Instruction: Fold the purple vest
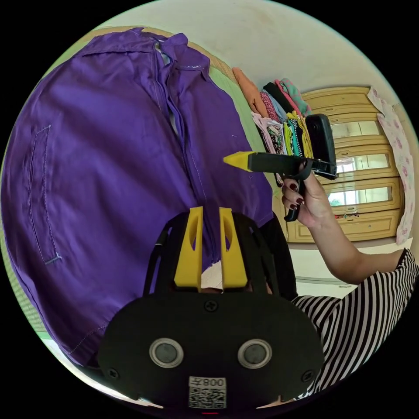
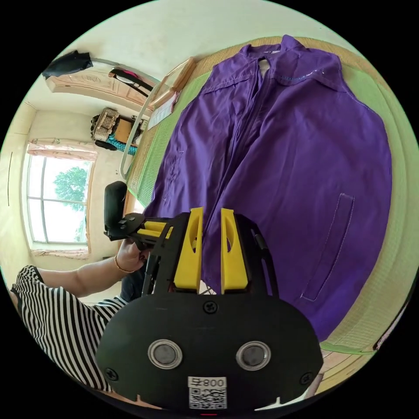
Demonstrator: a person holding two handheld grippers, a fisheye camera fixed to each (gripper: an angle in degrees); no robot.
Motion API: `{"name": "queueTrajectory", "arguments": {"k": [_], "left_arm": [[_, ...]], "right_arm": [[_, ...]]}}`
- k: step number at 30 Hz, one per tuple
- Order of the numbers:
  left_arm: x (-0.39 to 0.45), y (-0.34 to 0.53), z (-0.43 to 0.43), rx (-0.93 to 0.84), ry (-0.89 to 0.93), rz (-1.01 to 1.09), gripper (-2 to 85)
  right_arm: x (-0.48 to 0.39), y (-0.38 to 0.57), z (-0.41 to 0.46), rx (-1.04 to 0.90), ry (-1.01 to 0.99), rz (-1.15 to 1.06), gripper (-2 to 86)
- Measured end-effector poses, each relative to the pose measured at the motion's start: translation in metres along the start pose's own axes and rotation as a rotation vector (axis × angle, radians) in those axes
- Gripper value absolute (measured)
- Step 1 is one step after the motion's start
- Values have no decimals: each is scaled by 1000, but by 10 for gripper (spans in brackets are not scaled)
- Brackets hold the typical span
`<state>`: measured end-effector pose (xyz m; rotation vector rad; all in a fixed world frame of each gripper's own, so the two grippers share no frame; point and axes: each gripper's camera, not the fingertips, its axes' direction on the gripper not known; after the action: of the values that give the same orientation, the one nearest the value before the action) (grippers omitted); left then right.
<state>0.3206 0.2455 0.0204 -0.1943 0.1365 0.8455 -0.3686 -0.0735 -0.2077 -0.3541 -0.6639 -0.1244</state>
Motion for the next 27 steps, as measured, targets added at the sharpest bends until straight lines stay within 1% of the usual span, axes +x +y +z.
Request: {"name": "queueTrajectory", "arguments": {"k": [5,7,9,10,13,17,19,21,22,24,25,27], "left_arm": [[2,-24,-5,-44,-50,7,59],[0,-32,-8,-57,-34,3,57],[-3,-44,-17,-53,17,-14,59],[-3,-48,-22,-41,26,-12,60],[-3,-72,-47,28,54,6,62],[-13,-139,-81,105,30,28,69],[-17,-178,-95,137,-17,50,71],[-20,-237,-116,194,-92,66,74],[-21,-253,-120,205,-102,69,74],[-24,-313,-136,256,-137,73,77],[-25,-328,-140,265,-148,73,77],[-25,-384,-149,286,-195,81,81]], "right_arm": [[-32,-71,21,-29,150,-75,70],[-35,-88,38,-70,188,-77,64],[-37,-99,48,-108,154,-79,60],[-40,-103,43,-77,128,-86,59],[-45,-123,16,25,148,-85,61],[-32,-194,-9,81,198,-45,100],[-30,-228,-15,101,232,-47,105],[-35,-262,-20,122,291,-61,107],[-38,-284,-21,135,339,-72,107],[-42,-318,-18,137,389,-93,107],[-43,-340,-13,131,425,-106,107],[-43,-371,-4,119,487,-123,107]]}}
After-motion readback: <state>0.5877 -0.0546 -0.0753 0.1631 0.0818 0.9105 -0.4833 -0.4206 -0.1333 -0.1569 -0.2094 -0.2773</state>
